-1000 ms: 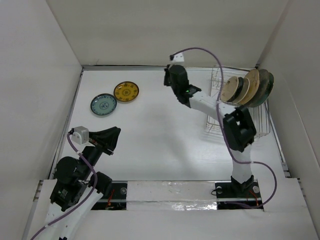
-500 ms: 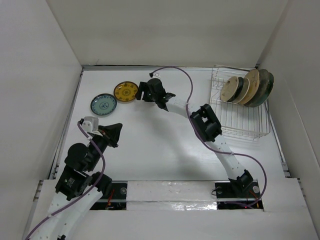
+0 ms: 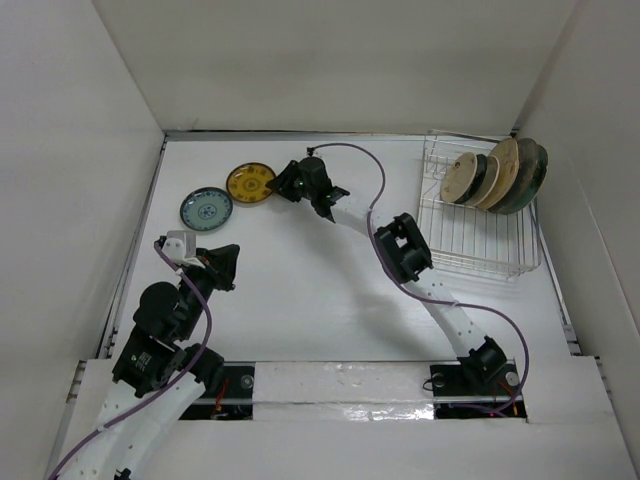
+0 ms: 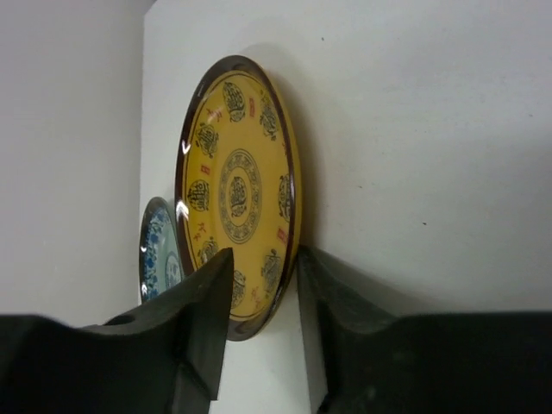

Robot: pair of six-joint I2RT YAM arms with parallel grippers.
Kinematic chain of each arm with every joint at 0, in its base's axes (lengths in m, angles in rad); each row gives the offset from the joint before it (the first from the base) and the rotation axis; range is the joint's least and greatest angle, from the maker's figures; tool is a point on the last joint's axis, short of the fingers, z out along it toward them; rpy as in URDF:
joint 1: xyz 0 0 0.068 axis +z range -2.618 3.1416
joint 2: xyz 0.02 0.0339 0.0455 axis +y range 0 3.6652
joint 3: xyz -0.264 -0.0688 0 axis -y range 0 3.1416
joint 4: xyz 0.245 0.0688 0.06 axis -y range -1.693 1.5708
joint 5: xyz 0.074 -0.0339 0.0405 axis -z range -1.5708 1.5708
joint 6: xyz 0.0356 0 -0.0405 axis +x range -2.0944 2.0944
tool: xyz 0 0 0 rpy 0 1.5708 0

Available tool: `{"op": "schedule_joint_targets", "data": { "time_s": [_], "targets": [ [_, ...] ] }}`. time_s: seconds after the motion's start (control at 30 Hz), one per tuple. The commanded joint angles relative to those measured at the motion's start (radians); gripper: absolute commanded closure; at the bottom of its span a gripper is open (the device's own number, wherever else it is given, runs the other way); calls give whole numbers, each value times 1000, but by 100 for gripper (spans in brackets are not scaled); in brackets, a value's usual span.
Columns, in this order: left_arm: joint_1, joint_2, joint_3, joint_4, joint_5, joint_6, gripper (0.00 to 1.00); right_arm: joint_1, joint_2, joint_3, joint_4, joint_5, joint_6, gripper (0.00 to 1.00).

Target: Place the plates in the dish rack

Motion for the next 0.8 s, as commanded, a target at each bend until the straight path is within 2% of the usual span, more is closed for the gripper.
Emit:
{"op": "schedule_joint_targets", "data": {
  "time_s": [0.0, 0.03, 0.07, 0.17, 0.27, 0.57, 0.63, 0.77],
  "targets": [
    [6, -11, 16, 35, -29, -3, 96, 7, 17, -11, 21, -26, 58, 63],
    [6, -11, 16, 35, -27, -1, 96, 7, 15, -19, 24, -26, 59, 69],
    [6, -10, 16, 37, -27, -1, 96, 7, 0, -34, 32, -20, 61, 79],
    [6, -10, 16, 37, -19, 2, 95, 7, -55, -164, 93, 29, 68, 92],
    [6, -14, 16, 38, -13, 3, 95, 7, -135, -299, 144, 81, 59, 100],
    [6, -46, 14, 38, 1, 5, 95, 25, -474, -646, 348, 221, -79, 100],
    [6, -54, 14, 37, 11, 6, 95, 26, -546, -720, 363, 243, -175, 100],
    [6, -97, 11, 41, 39, 11, 94, -35, -817, -875, 319, 366, -376, 100]
  ]
}}
